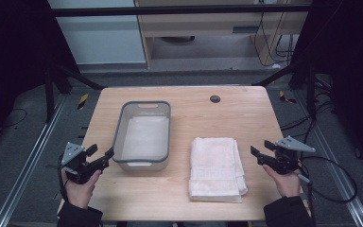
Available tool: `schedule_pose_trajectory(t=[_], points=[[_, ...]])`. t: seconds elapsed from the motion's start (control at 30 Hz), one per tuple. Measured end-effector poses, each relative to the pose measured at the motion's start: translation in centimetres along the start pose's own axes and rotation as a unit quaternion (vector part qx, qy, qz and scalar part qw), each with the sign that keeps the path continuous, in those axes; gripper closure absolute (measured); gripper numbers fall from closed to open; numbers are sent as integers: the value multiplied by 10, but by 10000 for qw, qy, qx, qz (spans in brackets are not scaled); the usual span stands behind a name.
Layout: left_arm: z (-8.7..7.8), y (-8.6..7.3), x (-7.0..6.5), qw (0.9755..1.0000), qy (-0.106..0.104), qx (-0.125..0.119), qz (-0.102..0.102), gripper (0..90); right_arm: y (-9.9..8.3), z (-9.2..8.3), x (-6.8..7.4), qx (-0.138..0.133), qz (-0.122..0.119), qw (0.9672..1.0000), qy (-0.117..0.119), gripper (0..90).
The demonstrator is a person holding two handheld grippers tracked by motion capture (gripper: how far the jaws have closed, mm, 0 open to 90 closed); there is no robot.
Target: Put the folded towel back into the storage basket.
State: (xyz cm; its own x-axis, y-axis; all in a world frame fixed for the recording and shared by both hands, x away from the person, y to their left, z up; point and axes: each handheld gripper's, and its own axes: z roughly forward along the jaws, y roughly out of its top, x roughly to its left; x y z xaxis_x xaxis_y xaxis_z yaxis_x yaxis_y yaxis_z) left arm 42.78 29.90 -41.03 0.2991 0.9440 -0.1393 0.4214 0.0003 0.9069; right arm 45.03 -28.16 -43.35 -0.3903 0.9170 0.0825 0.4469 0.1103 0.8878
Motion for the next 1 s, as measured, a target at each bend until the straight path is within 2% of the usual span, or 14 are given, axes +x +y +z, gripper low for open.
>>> schedule_pose_trajectory(t=[0.13, 0.27, 0.33, 0.37, 0.73, 1.0], points=[[1, 9, -10, 9999, -104, -81, 42, 308, 9, -2, -2, -117, 39, 9999, 39, 367], [3, 14, -17, 9998, -162, -103, 88, 313, 13, -1, 0, -121, 53, 9998, 114, 361], [6, 18, -25, 9996, -232, -120, 130, 314, 14, 2, 1, -93, 53, 9998, 163, 359], [6, 18, -25, 9996, -232, -120, 130, 316, 14, 2, 1, -93, 53, 9998, 163, 359], [18, 25, -60, 9979, -506, -89, 383, 331, 24, 12, 8, -43, 63, 9993, 374, 350], [25, 26, -79, 9963, -684, -21, 521, 339, 29, 18, 11, -47, 18, 9992, 405, 349]])
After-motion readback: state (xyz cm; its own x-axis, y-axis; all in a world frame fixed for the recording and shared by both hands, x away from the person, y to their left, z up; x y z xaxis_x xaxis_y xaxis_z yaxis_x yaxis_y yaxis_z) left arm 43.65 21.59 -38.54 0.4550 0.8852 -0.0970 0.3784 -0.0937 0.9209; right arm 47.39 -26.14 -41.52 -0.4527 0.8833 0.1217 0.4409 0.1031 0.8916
